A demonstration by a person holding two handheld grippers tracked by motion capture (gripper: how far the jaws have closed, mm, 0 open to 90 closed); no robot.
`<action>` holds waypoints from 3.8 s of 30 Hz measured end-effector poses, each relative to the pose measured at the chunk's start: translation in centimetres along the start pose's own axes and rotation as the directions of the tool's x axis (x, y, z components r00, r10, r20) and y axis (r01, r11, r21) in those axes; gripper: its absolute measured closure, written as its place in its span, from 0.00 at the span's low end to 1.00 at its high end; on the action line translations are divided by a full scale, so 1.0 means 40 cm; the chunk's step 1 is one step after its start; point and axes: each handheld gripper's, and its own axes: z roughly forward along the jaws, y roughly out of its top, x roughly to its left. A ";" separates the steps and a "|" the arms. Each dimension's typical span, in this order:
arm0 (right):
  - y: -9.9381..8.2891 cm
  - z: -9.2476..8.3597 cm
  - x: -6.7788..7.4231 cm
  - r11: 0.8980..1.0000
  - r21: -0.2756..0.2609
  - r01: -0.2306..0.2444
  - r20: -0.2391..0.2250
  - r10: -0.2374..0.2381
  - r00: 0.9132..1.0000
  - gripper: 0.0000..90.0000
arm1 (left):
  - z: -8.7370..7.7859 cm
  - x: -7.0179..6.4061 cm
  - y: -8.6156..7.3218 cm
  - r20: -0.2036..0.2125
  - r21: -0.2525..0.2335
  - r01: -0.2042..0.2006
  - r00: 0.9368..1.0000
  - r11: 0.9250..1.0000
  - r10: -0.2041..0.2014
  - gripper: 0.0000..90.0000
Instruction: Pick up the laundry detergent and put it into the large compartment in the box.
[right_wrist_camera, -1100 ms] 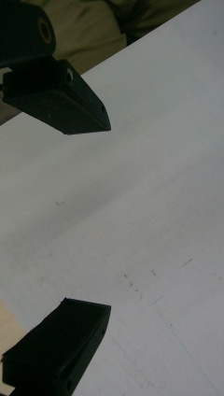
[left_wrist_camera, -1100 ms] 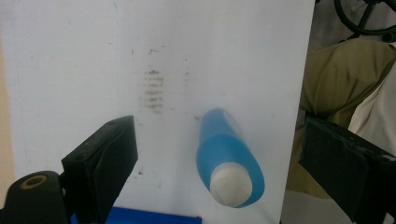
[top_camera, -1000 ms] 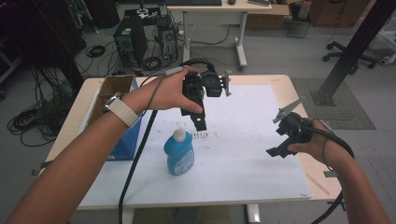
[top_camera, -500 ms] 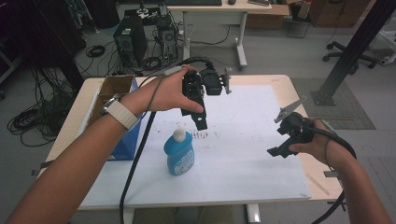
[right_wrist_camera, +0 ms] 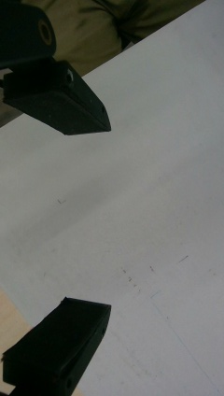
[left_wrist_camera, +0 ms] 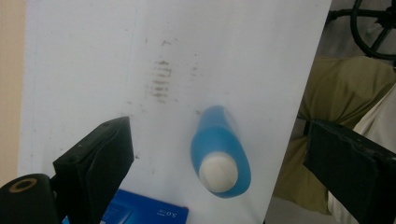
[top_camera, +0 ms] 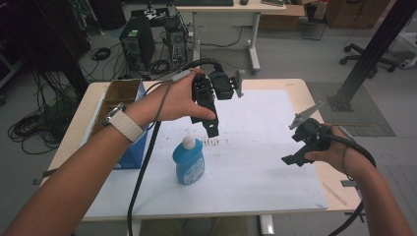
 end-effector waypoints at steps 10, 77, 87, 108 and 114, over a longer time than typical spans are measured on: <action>0.001 -0.001 0.000 1.000 -0.004 0.003 -0.001 -0.003 1.000 0.12 | -0.016 -0.001 -0.020 -0.033 0.002 0.091 0.995 0.996 -0.091 0.10; 0.010 0.000 0.002 1.000 -0.004 0.021 -0.010 -0.021 1.000 0.12 | 0.041 0.016 -0.107 -0.008 0.026 0.385 0.923 0.922 -0.385 0.11; 0.009 0.000 0.001 1.000 -0.008 0.020 -0.008 -0.020 1.000 0.12 | 0.052 0.016 -0.107 0.004 0.032 0.385 0.923 0.923 -0.385 0.11; 0.017 0.008 0.006 1.000 -0.002 0.025 -0.011 -0.025 1.000 0.12 | 0.091 0.021 -0.139 0.010 0.038 0.429 0.903 0.902 -0.430 0.11; 0.019 0.010 0.006 1.000 -0.001 0.026 -0.012 -0.026 1.000 0.12 | 0.105 0.021 -0.143 0.015 0.037 0.438 0.898 0.898 -0.439 0.10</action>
